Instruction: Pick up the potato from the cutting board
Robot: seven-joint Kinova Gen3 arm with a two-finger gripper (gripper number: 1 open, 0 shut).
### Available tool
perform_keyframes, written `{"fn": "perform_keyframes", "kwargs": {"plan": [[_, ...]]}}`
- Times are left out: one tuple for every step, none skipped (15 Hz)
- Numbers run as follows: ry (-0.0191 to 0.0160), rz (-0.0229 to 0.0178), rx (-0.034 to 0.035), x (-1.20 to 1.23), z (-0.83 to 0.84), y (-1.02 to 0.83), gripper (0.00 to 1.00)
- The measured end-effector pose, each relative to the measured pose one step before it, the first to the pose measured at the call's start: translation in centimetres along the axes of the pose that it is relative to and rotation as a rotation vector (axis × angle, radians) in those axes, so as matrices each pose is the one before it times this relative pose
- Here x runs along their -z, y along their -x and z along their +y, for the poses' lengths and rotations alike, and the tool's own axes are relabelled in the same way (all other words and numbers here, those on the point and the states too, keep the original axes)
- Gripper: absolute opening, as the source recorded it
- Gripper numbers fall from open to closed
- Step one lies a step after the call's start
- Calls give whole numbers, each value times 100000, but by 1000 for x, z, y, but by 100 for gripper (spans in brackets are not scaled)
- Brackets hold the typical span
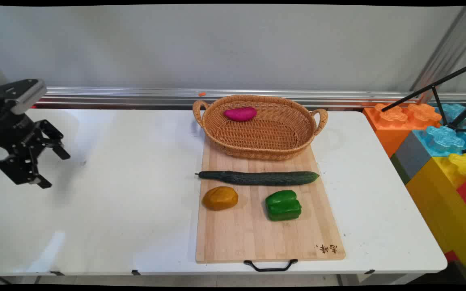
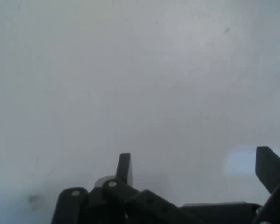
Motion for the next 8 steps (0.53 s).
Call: {"fn": "perform_keyframes", "kwargs": {"plan": [[76, 1866, 22, -447, -16, -495, 100], [21, 1570, 4, -459, 50, -647, 100], [-212, 1964, 89, -544, 58, -933, 100], [-139, 1208, -40, -370, 56, -684, 100], [-443, 2060, 94, -651, 110, -1225, 100], [-457, 1685, 72, -555, 93, -1134, 100], [-416, 1637, 118, -597, 111, -1221, 100], [-381, 1117, -73, -468, 111, -1011, 100]]}}
